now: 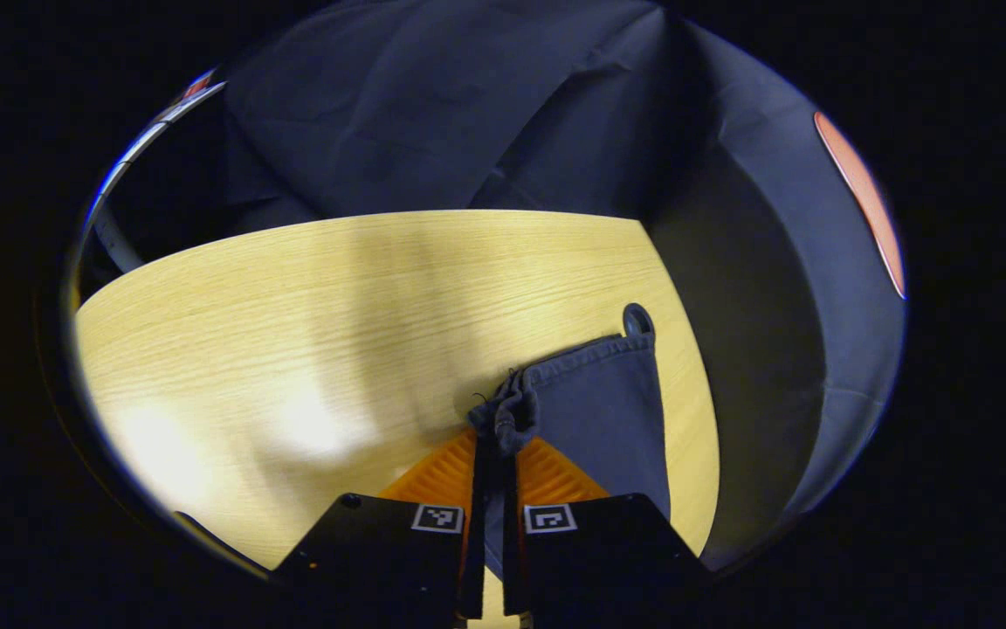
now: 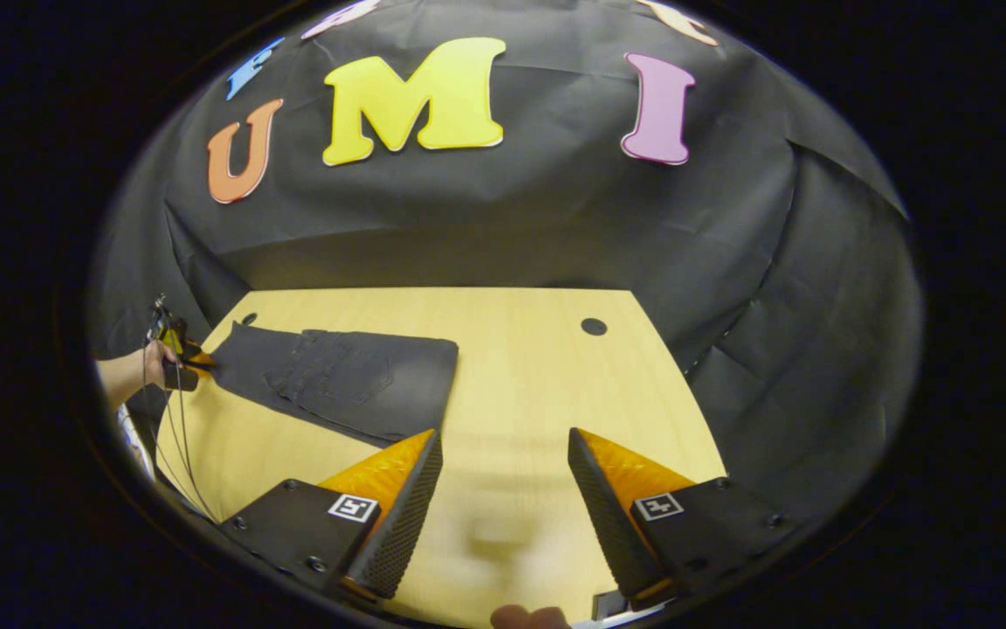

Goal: Grasp the waist and the cuffs of the jeans and fold them to make the two legs overlap; first hold the waist and fold one-third of the jeans toward the cuffs, then hold the cuffs and fold the remaining one-third in the same direction to finish folding.

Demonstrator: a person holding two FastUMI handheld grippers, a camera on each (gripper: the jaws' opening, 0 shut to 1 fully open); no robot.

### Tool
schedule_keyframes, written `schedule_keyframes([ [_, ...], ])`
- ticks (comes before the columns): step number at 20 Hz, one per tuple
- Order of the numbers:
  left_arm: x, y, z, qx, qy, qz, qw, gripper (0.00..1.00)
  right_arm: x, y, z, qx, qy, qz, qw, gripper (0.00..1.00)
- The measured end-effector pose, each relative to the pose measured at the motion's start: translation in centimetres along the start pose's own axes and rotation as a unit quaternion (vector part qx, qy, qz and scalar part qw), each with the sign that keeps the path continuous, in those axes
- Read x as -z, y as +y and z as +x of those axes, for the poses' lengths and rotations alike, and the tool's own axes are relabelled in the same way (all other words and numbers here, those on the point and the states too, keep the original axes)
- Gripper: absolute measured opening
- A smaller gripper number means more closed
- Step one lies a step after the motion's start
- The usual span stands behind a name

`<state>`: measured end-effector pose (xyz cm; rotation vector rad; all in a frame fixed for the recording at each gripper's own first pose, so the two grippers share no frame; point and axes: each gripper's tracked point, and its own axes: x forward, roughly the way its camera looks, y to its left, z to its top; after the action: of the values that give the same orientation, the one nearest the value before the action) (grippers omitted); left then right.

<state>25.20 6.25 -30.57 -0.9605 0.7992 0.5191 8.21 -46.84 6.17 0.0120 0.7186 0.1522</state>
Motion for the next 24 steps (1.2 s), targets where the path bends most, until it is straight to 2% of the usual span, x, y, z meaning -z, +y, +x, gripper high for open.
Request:
schedule_keyframes([
  [2, 0.0, -1.1, -1.2, 0.025, -0.008, 0.005, 1.000, 0.09, -0.6, -0.4, -0.6, 0.007, -0.014, -0.001, 1.000, 0.91],
  [6, -0.4, -4.8, -3.4, 0.078, -0.029, 0.055, 0.995, 0.08, -0.4, 0.3, -2.5, 0.000, -0.025, 0.005, 1.000, 0.92],
  [9, 0.3, -7.9, -6.7, 0.118, -0.046, 0.106, 0.986, 0.07, -0.8, 0.6, -4.4, 0.007, -0.044, 0.004, 0.999, 0.99],
  [10, 0.6, -9.4, -7.9, 0.133, -0.052, 0.130, 0.981, 0.07, -0.7, 0.6, -5.2, 0.008, -0.049, 0.003, 0.999, 0.94],
  [13, 4.7, -14.9, -10.4, 0.189, -0.064, 0.209, 0.957, 0.07, -0.2, 0.2, -7.2, 0.018, -0.061, 0.000, 0.998, 0.94],
  [17, 11.7, -20.7, -15.3, 0.272, -0.070, 0.293, 0.914, 0.08, 0.6, -1.1, -10.0, 0.040, -0.070, -0.002, 0.997, 0.94],
  [20, 17.6, -22.9, -17.7, 0.312, -0.063, 0.332, 0.888, 0.07, 1.3, -2.5, -11.3, 0.059, -0.074, 0.003, 0.995, 0.96],
  [22, 22.0, -23.7, -18.5, 0.331, -0.054, 0.361, 0.870, 0.07, 2.2, -3.4, -12.2, 0.073, -0.071, 0.006, 0.995, 0.94],
  [24, 26.1, -23.9, -19.3, 0.347, -0.050, 0.399, 0.847, 0.07, 3.1, -4.4, -12.5, 0.087, -0.062, 0.008, 0.994, 0.94],
])
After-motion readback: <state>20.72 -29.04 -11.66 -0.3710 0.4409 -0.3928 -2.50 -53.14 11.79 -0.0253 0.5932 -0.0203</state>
